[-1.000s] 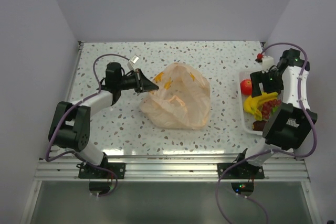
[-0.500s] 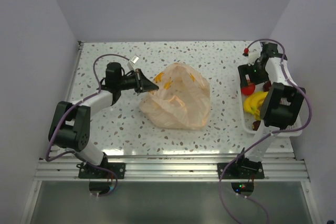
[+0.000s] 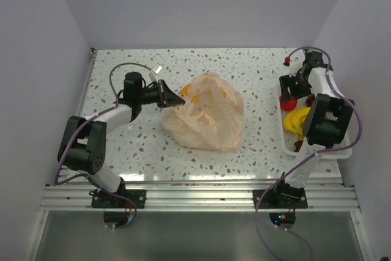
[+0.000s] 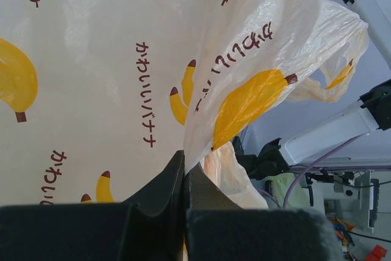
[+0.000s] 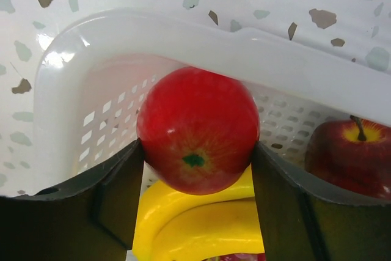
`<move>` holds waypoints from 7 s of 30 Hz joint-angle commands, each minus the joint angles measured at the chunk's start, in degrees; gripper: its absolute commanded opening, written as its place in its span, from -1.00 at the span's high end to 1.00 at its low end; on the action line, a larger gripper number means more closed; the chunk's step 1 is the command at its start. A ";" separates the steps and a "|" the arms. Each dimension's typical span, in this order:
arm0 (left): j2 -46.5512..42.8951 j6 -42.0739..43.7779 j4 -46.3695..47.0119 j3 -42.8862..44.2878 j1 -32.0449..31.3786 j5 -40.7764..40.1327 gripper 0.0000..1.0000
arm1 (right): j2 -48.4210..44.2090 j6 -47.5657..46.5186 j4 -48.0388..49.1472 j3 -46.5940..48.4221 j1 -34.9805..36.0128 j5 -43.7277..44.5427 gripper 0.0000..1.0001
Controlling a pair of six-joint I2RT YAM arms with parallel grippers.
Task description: Place the fake fruits into the plastic bag and tie a complex knot
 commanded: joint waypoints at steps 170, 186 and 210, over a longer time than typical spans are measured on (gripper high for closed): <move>-2.44 16.72 -19.34 8.73 1.05 -1.77 1.00 | -36.72 19.14 -7.47 -3.74 15.74 -24.46 -0.85; -2.88 15.22 -18.03 8.12 1.05 -1.42 1.00 | -24.94 11.99 -22.26 2.70 -8.53 6.13 -0.84; -3.32 14.78 -17.76 8.91 1.05 -0.80 1.00 | -24.95 11.47 -10.40 -23.75 -8.53 3.94 -0.59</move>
